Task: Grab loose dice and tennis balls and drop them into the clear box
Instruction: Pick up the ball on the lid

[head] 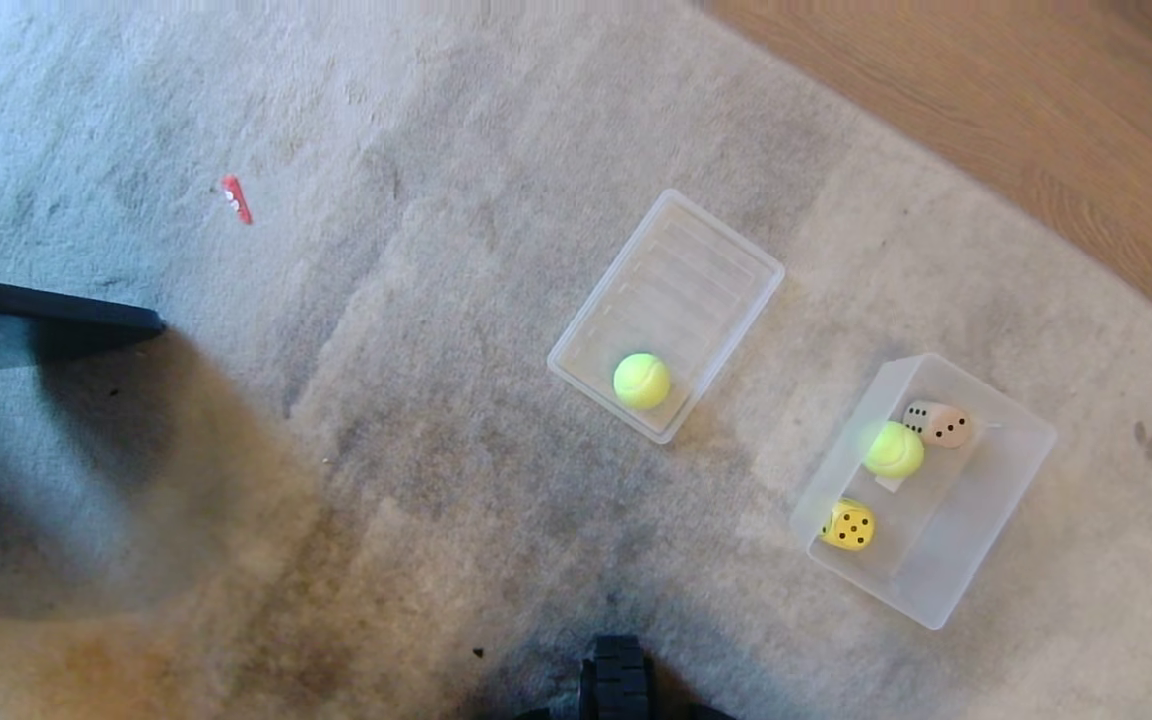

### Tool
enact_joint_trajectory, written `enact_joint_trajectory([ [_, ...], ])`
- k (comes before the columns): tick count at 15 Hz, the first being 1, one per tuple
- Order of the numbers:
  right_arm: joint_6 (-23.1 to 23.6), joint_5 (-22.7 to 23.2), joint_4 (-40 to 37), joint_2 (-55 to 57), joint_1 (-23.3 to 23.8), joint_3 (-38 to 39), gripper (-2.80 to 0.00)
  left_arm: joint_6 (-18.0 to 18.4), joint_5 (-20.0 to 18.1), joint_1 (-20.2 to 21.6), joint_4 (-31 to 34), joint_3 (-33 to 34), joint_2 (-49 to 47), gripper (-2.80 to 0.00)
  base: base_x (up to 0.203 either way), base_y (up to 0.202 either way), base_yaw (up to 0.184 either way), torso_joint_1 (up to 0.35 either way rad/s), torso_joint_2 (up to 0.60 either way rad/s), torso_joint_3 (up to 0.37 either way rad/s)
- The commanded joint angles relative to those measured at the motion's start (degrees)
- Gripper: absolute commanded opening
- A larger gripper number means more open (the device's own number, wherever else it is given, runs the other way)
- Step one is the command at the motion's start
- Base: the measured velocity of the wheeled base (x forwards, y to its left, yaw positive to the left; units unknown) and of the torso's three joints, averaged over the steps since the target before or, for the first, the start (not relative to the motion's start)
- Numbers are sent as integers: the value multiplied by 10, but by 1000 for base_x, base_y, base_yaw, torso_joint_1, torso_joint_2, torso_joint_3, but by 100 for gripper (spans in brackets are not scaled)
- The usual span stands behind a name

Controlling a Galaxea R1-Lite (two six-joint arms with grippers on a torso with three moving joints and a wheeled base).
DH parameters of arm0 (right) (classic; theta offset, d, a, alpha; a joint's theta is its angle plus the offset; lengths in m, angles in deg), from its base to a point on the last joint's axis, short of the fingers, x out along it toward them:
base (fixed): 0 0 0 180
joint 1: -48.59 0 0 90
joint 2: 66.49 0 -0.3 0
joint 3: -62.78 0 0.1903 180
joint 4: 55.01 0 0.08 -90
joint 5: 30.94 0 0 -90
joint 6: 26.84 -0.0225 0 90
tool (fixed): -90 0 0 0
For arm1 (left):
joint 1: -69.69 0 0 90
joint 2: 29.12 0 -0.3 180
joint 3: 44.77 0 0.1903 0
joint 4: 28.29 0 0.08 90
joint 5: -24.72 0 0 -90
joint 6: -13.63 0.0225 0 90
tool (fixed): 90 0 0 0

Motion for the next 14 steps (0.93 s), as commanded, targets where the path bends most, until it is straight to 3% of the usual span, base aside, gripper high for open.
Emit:
enact_joint_trajectory([
  [1,0,0,0,1,0,0,-280,0,1,0,0,0,0,-280,0,0,0,0,2,203],
  [9,1,0,-1,1,0,0,-280,0,1,0,0,0,0,-280,0,0,0,3,2,201],
  [14,5,0,-1,1,0,0,-280,28,-6,0,1,0,0,-280,0,0,0,3,2,201],
])
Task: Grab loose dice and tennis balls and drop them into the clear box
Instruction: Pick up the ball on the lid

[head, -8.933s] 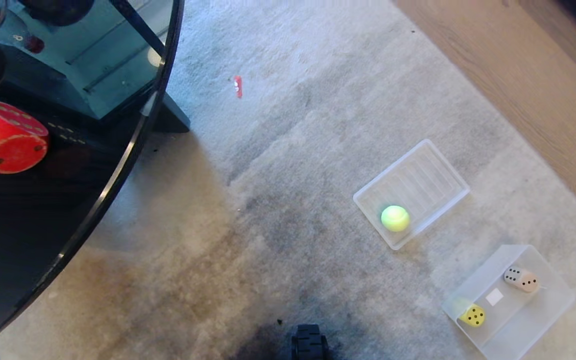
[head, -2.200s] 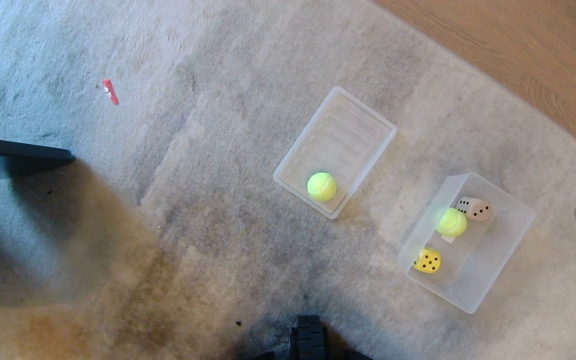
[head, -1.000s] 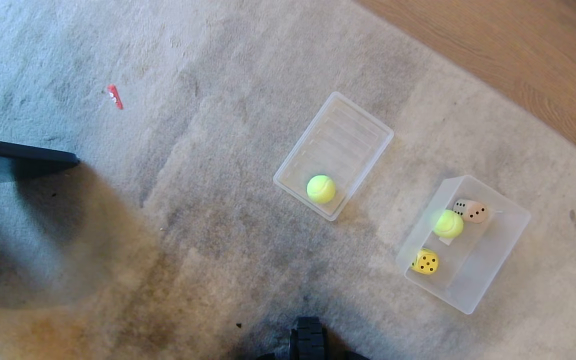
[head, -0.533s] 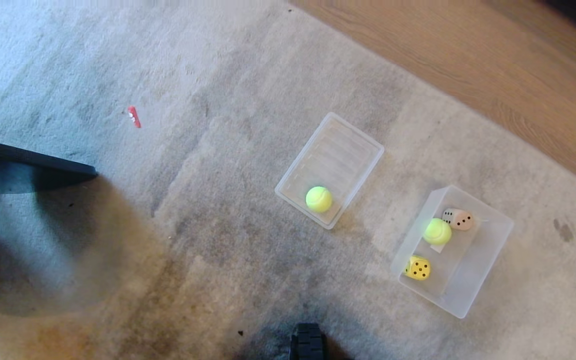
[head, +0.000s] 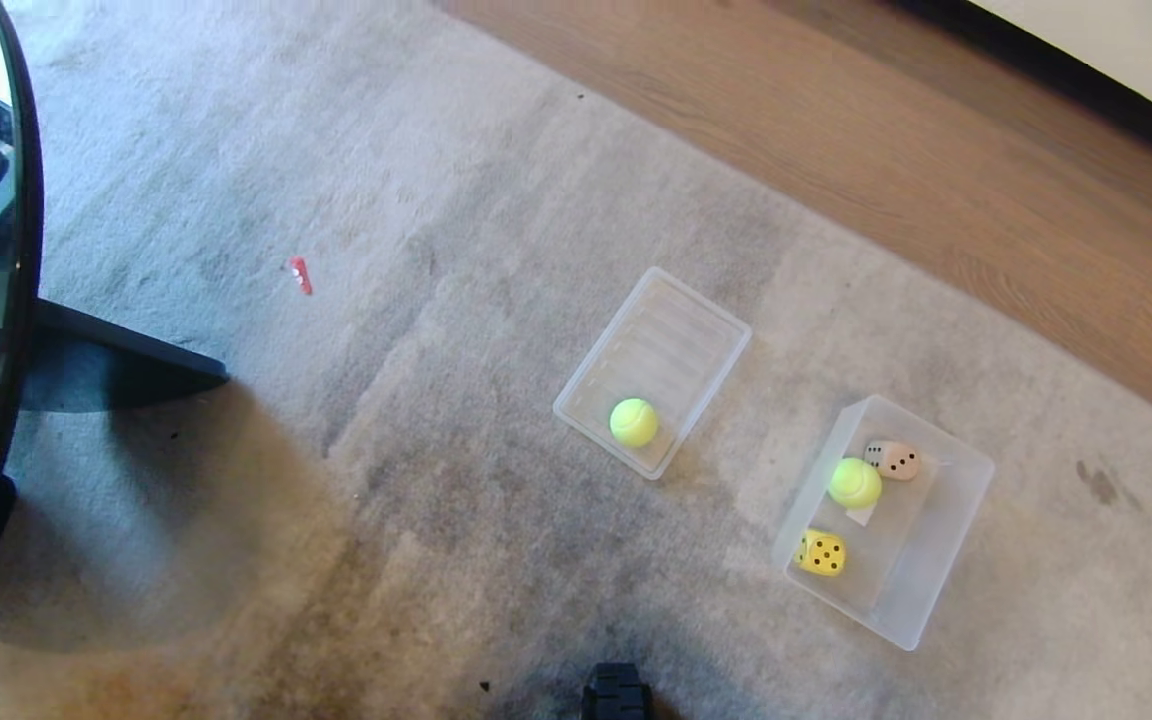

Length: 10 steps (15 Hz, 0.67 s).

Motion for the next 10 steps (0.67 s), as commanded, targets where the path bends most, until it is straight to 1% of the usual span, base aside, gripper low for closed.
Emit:
enact_joint_trajectory([
  [1,0,1,0,2,0,0,-280,-2,1,0,1,0,0,-280,0,0,0,7,3,207],
  [3,7,3,0,2,0,1,-280,-1,1,0,1,0,0,-280,0,0,0,2,2,198],
  [5,29,11,4,2,0,9,-280,-3,1,0,1,0,0,-280,0,0,0,4,-1,213],
  [6,29,11,4,2,0,9,-280,-4,2,0,1,0,0,-280,0,0,0,2,2,204],
  [8,29,11,4,2,0,9,-280,0,1,0,0,0,0,-280,0,0,0,3,1,98],
  [9,29,11,4,2,0,9,-280,-10,4,0,0,0,0,-280,0,0,0,2,7,42],
  [10,29,11,4,2,0,9,-280,-8,4,0,1,0,0,-280,0,0,0,2,2,41],
])
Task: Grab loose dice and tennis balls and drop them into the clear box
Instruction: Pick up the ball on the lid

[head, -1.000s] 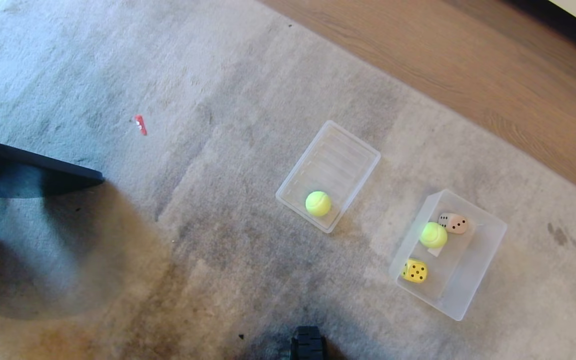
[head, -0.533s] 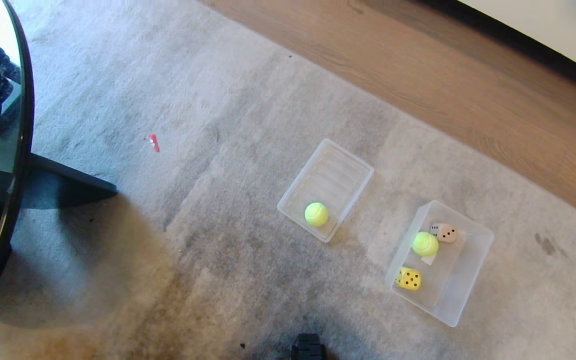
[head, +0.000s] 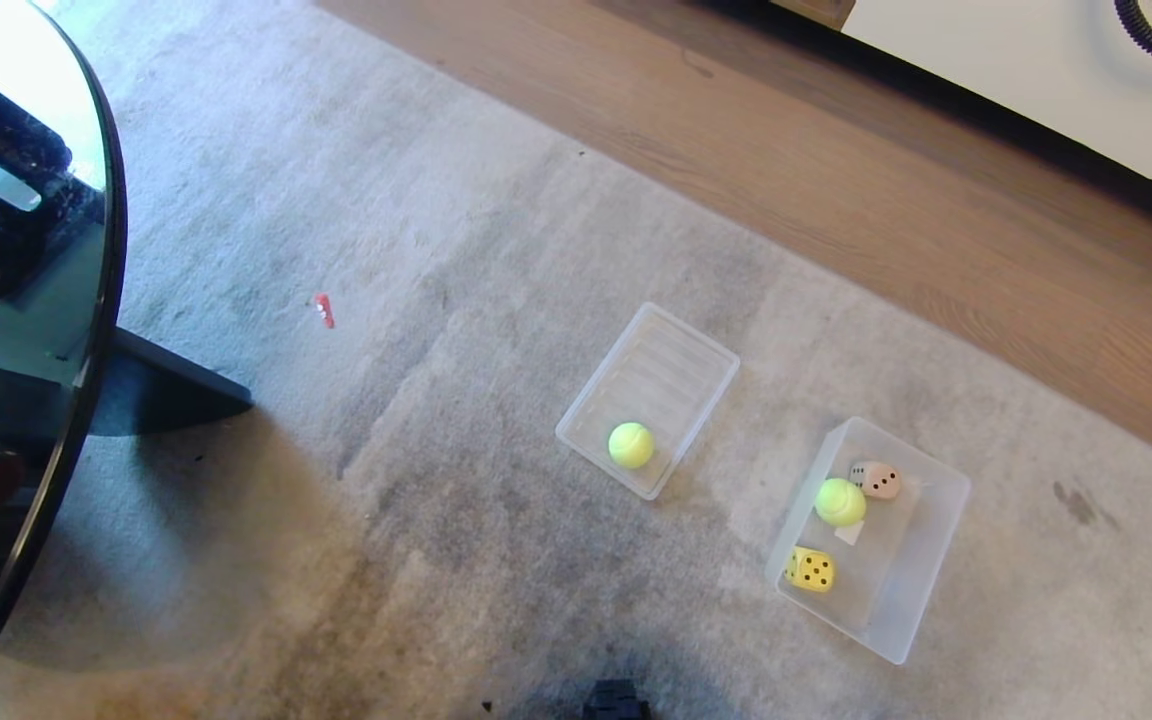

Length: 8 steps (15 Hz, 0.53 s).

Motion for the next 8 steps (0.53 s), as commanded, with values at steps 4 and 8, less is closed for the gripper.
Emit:
enact_joint_trajectory([
  [4,0,0,-2,2,0,-1,-280,0,1,0,0,0,0,-280,1,0,20,1,1,1],
  [8,0,0,-2,2,0,0,-280,0,1,0,0,0,0,-280,1,-7,160,2,1,4],
])
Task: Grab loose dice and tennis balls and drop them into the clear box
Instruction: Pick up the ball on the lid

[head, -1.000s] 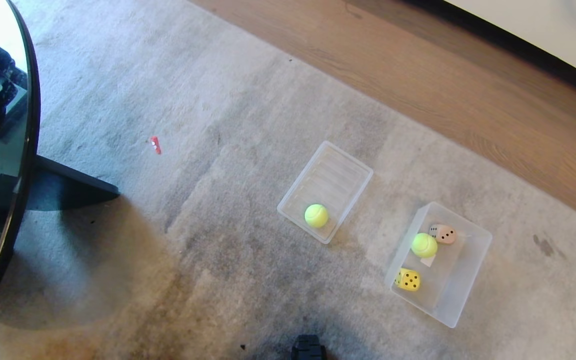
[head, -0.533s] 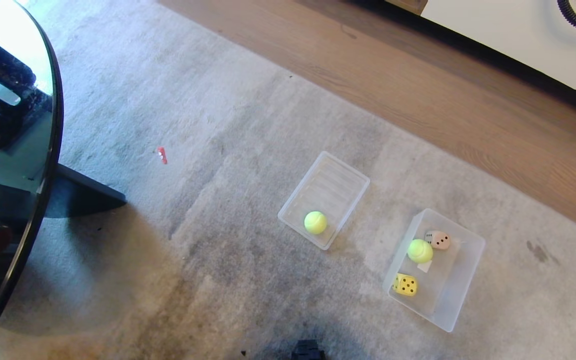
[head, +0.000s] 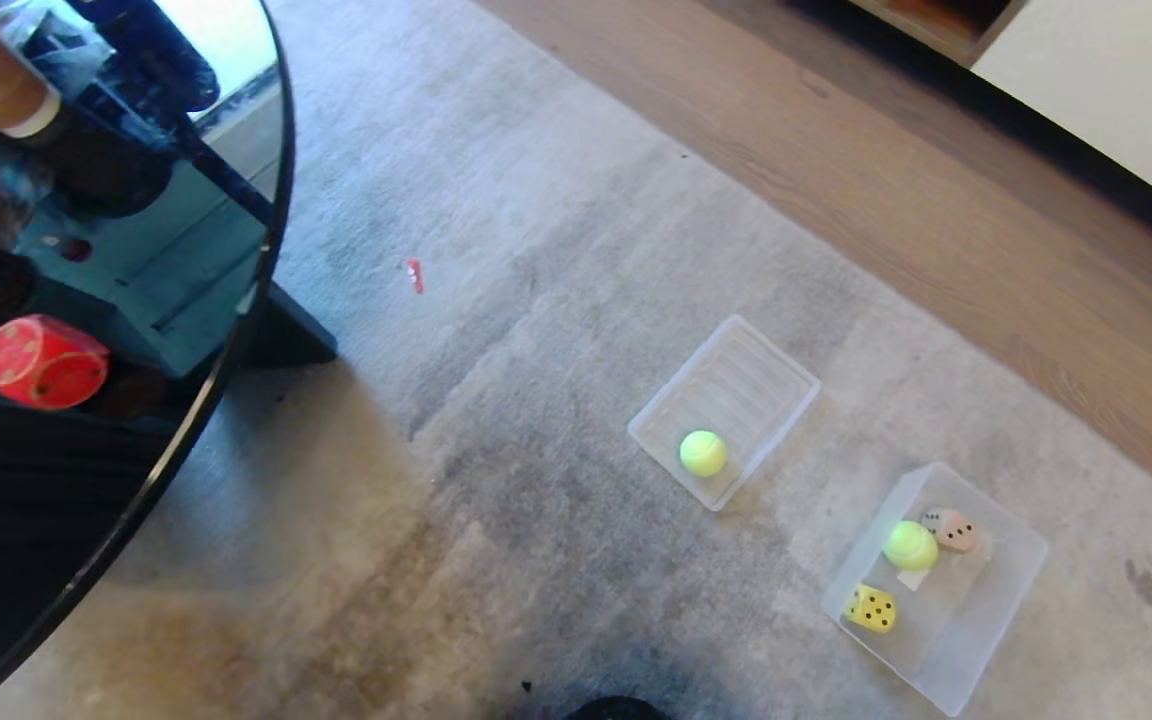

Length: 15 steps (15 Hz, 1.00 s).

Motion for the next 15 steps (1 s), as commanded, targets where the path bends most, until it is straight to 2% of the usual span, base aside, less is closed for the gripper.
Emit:
enact_joint_trajectory([
  [1,0,0,-1,1,0,1,-280,-1,0,0,0,0,0,-280,-1,-9,162,2,1,7],
  [8,0,0,-1,1,0,1,-280,-4,1,0,-1,0,0,-280,1,-8,156,-1,2,0],
  [15,-1,0,-1,1,0,1,-280,-5,0,0,-1,0,0,-280,0,0,12,1,0,-39],
])
